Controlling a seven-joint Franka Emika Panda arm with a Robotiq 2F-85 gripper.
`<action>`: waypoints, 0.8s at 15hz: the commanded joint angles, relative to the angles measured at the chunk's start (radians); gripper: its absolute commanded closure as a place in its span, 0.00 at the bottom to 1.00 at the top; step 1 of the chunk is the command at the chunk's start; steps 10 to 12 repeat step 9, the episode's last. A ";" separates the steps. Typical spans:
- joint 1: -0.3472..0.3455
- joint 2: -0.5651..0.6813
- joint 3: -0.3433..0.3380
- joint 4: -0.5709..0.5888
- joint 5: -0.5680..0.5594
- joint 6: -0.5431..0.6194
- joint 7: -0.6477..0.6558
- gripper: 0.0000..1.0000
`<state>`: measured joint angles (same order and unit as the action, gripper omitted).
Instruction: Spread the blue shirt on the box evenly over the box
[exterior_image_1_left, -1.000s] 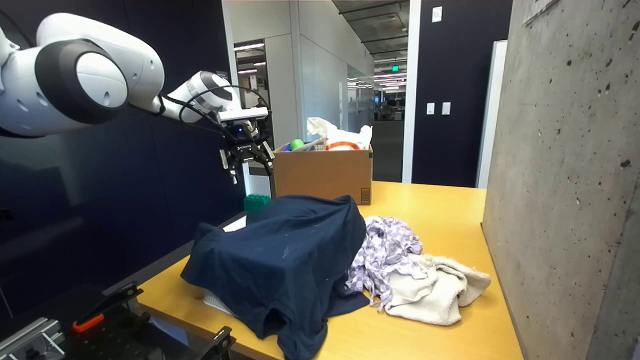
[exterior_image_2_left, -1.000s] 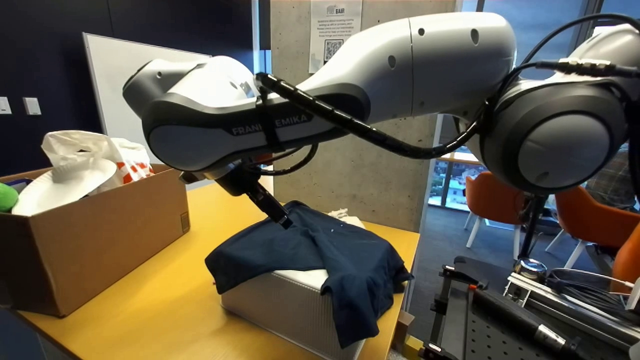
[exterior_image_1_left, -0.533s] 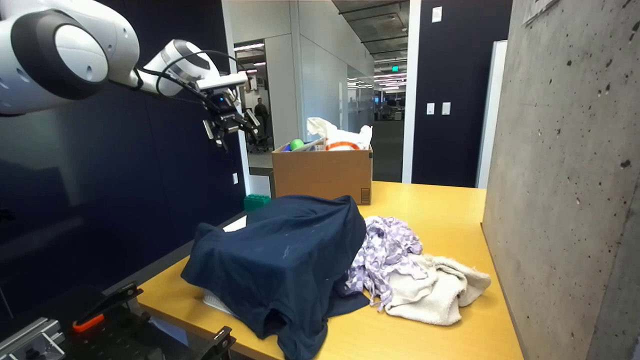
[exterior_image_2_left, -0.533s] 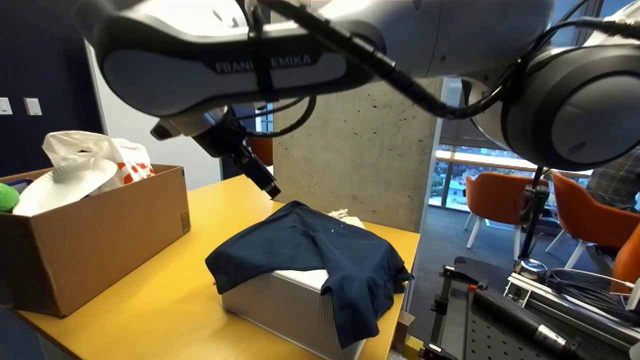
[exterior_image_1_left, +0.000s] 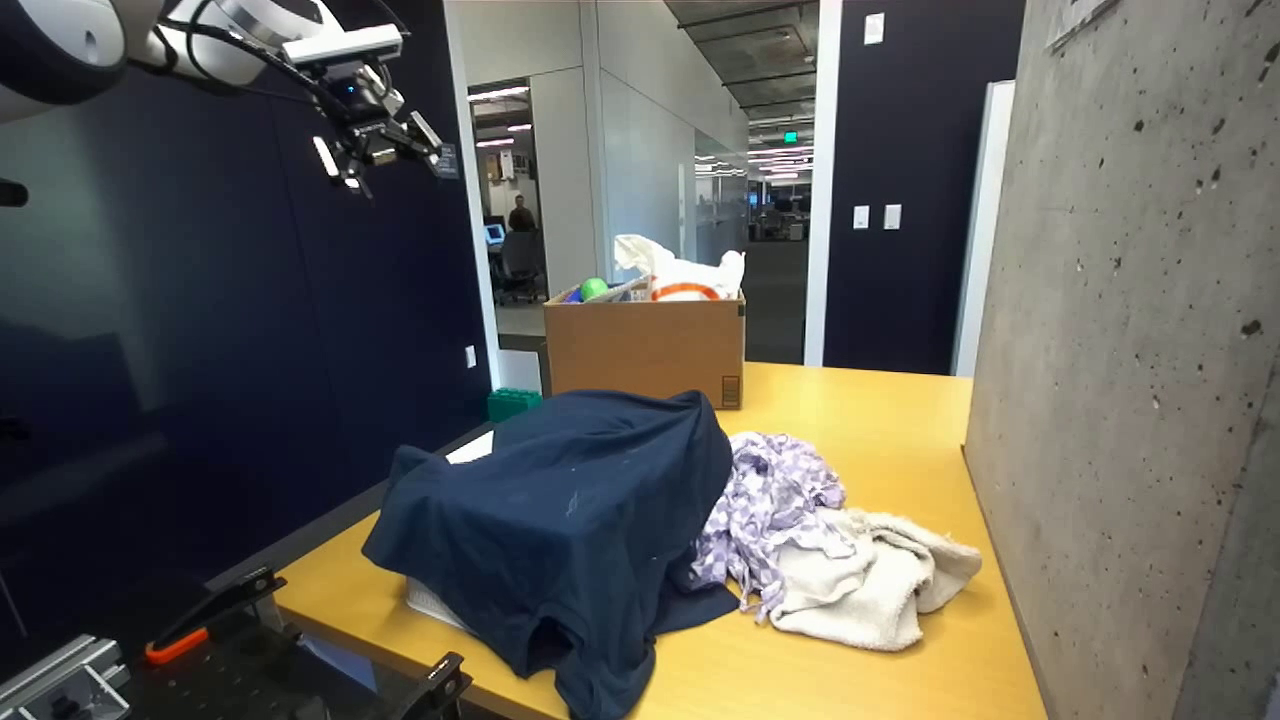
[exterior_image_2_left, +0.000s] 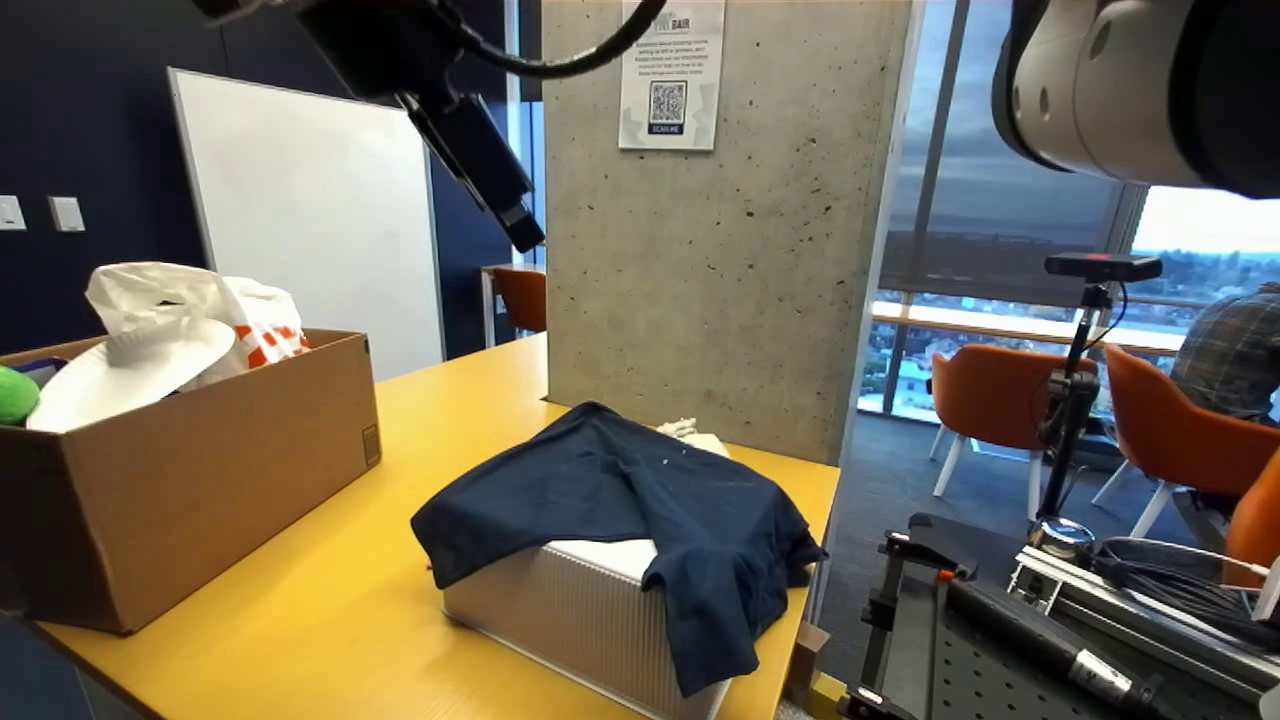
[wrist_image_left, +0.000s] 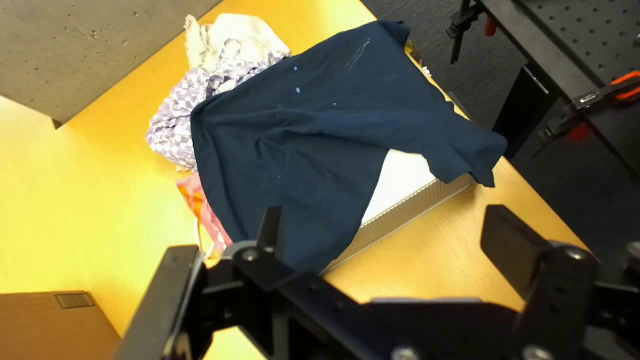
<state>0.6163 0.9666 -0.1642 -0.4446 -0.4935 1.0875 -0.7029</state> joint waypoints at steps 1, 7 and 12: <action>0.080 -0.067 -0.007 -0.052 -0.066 -0.026 0.014 0.00; 0.184 -0.017 -0.031 0.006 -0.215 -0.028 0.106 0.00; 0.197 -0.018 -0.009 0.011 -0.207 -0.046 0.163 0.00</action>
